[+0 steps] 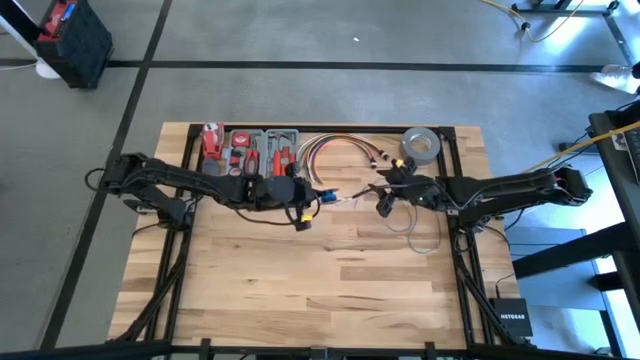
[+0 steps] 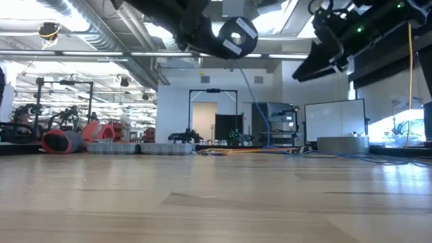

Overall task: Coil cords
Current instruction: Coil the blue wire onto the black spool

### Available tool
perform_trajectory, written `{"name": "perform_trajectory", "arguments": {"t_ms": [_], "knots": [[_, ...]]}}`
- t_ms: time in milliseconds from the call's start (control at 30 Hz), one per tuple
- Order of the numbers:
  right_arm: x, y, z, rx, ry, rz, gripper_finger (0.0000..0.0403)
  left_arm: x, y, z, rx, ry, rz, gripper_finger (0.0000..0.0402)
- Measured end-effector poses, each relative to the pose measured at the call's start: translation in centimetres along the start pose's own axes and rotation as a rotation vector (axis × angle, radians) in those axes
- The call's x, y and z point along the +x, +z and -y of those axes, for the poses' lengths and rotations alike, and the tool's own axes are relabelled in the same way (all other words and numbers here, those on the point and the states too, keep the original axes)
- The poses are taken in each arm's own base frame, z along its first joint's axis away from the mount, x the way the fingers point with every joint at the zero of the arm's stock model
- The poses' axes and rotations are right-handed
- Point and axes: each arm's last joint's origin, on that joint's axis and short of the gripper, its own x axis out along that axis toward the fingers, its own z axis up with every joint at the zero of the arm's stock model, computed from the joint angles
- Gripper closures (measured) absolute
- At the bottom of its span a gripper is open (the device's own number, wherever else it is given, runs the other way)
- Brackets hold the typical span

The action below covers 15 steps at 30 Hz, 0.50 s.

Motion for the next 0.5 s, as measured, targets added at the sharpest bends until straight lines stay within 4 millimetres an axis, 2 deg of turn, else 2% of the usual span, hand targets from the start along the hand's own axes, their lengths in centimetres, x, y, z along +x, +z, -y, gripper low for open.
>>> {"name": "perform_trajectory", "arguments": {"t_ms": [267, 500], "knots": [[0.9, 0.7, -0.9, 0.043, -0.011, 0.107, 0.0171, -0.1, 0.5, -0.1, -0.023, 0.074, 0.043, 0.0402], [2.4, 0.2, -2.5, 0.041, 0.228, 0.063, 0.0171, 0.0, 0.4, -0.5, -0.019, 0.130, 0.034, 0.0402]]}}
